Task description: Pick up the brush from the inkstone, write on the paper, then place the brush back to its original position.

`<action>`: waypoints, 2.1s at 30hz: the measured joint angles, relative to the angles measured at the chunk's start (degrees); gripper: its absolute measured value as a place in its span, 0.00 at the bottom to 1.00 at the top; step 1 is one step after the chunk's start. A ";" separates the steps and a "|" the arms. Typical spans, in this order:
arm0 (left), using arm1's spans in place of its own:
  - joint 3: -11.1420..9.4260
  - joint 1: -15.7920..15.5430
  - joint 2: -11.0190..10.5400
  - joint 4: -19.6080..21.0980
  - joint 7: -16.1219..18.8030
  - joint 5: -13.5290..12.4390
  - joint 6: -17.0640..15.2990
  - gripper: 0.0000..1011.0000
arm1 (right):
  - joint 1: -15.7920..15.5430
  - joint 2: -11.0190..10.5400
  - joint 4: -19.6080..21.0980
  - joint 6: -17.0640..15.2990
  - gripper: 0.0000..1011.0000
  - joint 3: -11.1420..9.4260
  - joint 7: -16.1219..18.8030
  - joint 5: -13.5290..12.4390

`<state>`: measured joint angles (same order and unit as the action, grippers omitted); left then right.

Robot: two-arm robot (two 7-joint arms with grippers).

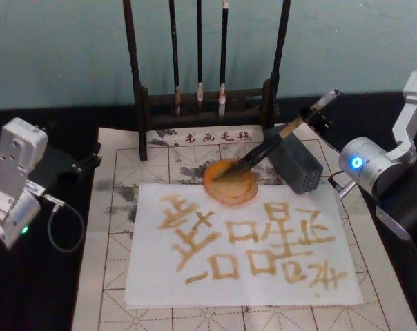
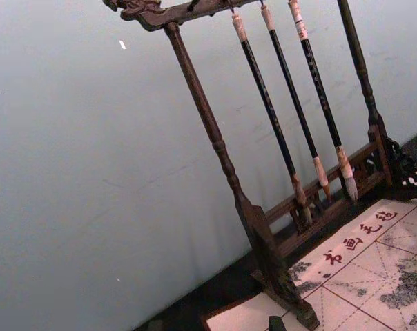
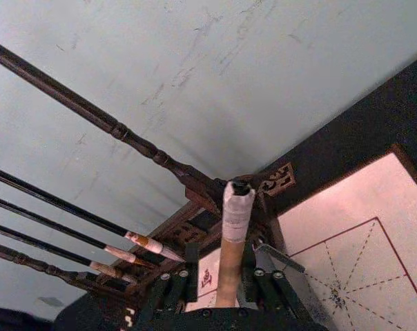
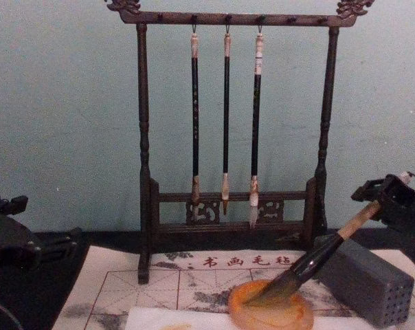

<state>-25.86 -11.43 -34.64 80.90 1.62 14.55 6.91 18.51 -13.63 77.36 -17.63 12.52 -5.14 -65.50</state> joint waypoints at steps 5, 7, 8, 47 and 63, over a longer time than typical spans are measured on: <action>0.00 0.00 0.00 0.00 0.00 0.00 0.00 0.99 | -0.01 0.01 0.03 -0.02 0.53 -0.03 0.02 0.03; 0.00 0.00 0.00 0.00 0.00 0.00 0.00 0.99 | -0.01 0.00 0.04 -0.03 0.60 -0.03 0.04 0.04; 0.00 0.00 0.00 -0.01 0.00 0.00 0.00 0.99 | -0.01 0.01 0.04 -0.03 0.62 -0.04 0.04 0.05; 0.00 0.00 0.00 0.00 0.00 0.00 0.00 0.99 | -3.64 -4.69 4.80 -1.19 0.99 0.43 1.54 -3.05; 0.00 0.00 0.00 0.00 0.00 0.00 0.00 0.99 | -13.40 -13.31 15.64 2.80 0.99 2.10 6.90 -0.80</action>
<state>-25.86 -11.43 -34.65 80.90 1.62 14.55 6.91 5.11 -26.94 93.00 -14.83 14.63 1.76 -66.30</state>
